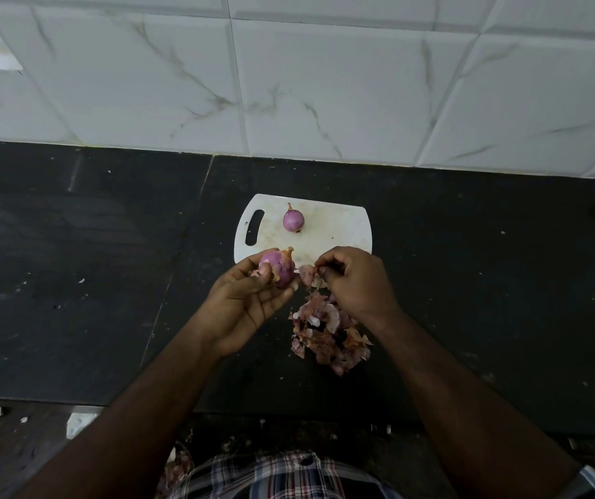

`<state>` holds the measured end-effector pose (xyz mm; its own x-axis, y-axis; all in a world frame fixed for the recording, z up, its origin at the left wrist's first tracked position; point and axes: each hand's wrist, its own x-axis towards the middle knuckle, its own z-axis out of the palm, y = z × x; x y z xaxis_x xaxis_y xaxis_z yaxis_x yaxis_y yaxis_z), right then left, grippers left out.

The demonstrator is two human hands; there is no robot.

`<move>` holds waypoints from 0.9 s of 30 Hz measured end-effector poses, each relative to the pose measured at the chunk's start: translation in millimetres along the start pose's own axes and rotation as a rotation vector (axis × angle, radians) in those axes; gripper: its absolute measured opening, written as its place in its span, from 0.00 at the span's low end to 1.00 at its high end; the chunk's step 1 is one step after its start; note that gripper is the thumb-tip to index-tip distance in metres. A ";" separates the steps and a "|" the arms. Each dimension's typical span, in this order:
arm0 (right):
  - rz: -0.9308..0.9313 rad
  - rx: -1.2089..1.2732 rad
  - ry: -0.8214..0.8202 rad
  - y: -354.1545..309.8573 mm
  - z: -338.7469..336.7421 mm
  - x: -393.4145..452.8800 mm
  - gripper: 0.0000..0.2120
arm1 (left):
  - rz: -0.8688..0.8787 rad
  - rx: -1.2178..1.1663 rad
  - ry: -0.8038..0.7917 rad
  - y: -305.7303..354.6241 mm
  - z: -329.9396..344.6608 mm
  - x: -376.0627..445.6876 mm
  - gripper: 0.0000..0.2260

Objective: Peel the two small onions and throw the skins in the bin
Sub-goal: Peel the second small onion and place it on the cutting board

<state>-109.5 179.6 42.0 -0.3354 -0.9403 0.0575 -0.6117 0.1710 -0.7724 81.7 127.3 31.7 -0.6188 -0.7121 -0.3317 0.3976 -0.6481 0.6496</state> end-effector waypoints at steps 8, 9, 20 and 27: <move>0.072 0.090 -0.031 -3.9 -2.8 1.8 0.15 | -0.080 -0.072 0.022 0.2 -1.2 0.1 0.22; 0.088 0.167 -0.045 -8.9 -3.5 0.7 0.14 | -0.086 -0.073 0.024 -0.1 -0.5 0.7 0.21; 0.120 0.374 0.090 -23.4 19.7 -1.7 0.06 | 0.073 0.082 0.073 -4.5 14.1 4.4 0.20; 0.099 0.470 0.135 -24.2 21.2 -2.8 0.14 | 0.084 0.163 0.069 -5.6 13.6 3.8 0.19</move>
<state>-78.6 171.9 47.1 -0.4842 -0.8746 0.0266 -0.1938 0.0775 -0.9780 68.0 131.9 36.1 -0.5378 -0.7823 -0.3144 0.3276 -0.5375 0.7770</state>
